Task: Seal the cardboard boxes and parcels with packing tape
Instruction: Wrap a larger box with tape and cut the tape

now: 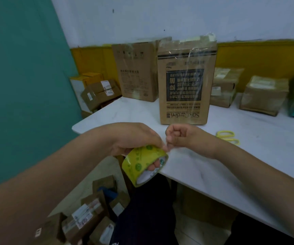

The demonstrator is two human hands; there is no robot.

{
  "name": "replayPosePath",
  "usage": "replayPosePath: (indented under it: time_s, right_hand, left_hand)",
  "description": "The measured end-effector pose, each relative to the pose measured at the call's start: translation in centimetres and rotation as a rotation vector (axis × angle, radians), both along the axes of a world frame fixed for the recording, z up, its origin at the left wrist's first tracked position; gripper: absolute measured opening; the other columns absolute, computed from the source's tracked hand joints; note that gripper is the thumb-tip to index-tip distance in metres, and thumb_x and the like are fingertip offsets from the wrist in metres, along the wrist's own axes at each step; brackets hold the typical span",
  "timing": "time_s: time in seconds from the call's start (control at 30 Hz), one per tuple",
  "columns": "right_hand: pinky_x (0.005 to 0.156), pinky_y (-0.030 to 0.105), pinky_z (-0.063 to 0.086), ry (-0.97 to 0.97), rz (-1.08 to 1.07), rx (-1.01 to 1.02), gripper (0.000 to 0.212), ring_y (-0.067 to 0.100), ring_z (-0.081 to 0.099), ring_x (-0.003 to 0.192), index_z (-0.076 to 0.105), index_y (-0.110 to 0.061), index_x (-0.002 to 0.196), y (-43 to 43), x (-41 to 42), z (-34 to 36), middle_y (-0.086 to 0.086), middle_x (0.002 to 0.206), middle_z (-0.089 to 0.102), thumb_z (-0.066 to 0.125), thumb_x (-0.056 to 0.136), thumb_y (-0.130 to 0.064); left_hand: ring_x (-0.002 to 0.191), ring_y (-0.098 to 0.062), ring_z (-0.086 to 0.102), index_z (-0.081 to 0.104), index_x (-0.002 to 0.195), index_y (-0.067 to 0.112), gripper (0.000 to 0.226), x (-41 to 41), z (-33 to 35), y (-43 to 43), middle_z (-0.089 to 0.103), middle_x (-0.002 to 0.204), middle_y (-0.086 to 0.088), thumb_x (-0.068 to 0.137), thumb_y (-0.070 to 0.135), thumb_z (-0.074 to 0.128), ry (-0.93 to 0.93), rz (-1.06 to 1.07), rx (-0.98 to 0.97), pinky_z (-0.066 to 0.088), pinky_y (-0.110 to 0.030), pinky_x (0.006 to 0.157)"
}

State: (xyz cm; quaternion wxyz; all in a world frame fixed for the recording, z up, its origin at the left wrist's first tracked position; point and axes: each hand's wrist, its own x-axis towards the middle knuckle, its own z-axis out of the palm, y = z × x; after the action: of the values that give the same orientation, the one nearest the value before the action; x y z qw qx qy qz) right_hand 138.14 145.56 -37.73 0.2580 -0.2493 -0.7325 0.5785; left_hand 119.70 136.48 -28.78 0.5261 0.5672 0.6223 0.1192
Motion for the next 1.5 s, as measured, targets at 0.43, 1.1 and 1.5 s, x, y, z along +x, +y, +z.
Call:
replayPosePath:
  time_s: [0.43,1.1,1.5]
  right_hand:
    - [0.065,0.019,0.057,-0.142,-0.58,0.363,0.013,0.012,0.068,0.067,0.073,-0.005,0.082,1.6,6.1,21.6,0.004,0.074,0.073,0.074,0.086,-0.017]
    - [0.079,0.036,0.061,-0.082,-0.832,0.099,0.016,0.015,0.06,0.062,0.067,-0.002,0.079,18.6,9.0,20.6,0.006,0.066,0.06,0.066,0.093,-0.01]
    - [0.068,0.031,0.061,0.026,-0.816,0.031,0.016,0.011,0.059,0.056,0.066,-0.001,0.08,17.5,10.7,18.6,0.005,0.066,0.062,0.065,0.093,-0.01]
  left_hand:
    - [0.093,0.002,0.057,0.048,0.125,0.038,0.057,-1.1,12.7,5.3,0.058,0.117,0.015,0.078,0.018,0.074,0.504,-0.169,1.052,0.047,-0.013,0.072]
    - [0.078,-0.023,0.065,0.058,0.093,0.016,0.015,3.8,10.8,28.7,0.069,0.073,-0.004,0.093,0.003,0.051,-0.131,0.216,0.985,0.05,-0.037,0.076]
    - [0.086,-0.02,0.068,0.059,0.092,-0.002,0.013,3.4,9.9,27.5,0.073,0.075,-0.001,0.097,0.002,0.049,-0.097,0.247,1.049,0.05,-0.03,0.088]
